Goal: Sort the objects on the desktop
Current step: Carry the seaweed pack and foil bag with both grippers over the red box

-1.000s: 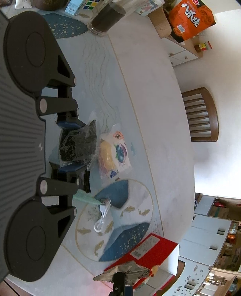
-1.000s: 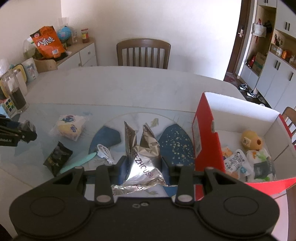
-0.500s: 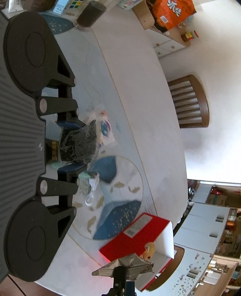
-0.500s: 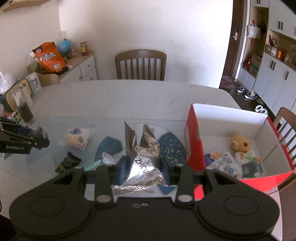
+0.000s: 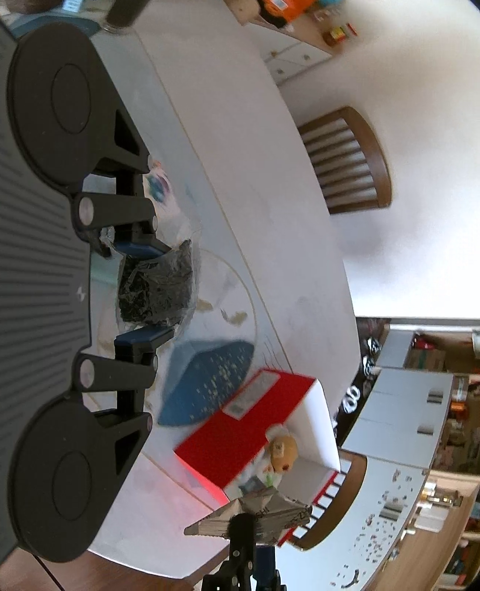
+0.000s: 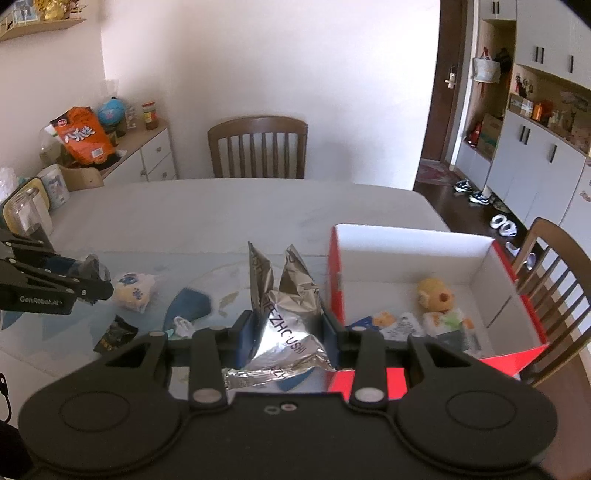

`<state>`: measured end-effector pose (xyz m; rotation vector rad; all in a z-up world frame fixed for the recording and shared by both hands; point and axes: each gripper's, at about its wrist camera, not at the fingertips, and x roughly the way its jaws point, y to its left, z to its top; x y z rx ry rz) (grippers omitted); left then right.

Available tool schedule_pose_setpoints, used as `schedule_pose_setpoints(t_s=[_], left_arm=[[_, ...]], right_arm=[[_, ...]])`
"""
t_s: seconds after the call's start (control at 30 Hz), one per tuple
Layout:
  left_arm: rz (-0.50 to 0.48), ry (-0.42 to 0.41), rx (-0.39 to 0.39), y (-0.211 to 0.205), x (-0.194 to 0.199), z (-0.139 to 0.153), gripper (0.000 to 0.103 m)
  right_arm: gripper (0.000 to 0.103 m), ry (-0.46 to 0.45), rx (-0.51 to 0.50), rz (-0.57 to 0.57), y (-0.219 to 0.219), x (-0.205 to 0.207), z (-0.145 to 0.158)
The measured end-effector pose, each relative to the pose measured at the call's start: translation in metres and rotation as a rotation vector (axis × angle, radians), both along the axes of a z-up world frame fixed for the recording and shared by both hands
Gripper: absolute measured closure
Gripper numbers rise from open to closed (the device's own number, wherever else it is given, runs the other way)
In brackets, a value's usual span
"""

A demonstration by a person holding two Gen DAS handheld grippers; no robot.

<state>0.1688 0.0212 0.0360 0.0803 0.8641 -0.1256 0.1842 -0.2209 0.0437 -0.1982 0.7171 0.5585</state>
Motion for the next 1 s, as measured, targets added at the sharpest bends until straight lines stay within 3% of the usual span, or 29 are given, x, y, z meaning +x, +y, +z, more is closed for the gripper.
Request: schedule_pose_setpoints(t_s=[0.33, 1.0], left_arm=[[-0.075, -0.027, 0.005, -0.054, 0.023, 0.015, 0.066], [-0.126, -0.044, 0.008, -0.139, 0.079, 0.018, 0.066]], right_arm=[[0.065, -0.016, -0.001, -0.035, -0.037, 0.017, 0.007], [0.065, -0.005, -0.015, -0.033, -0.085, 0.075, -0.001]])
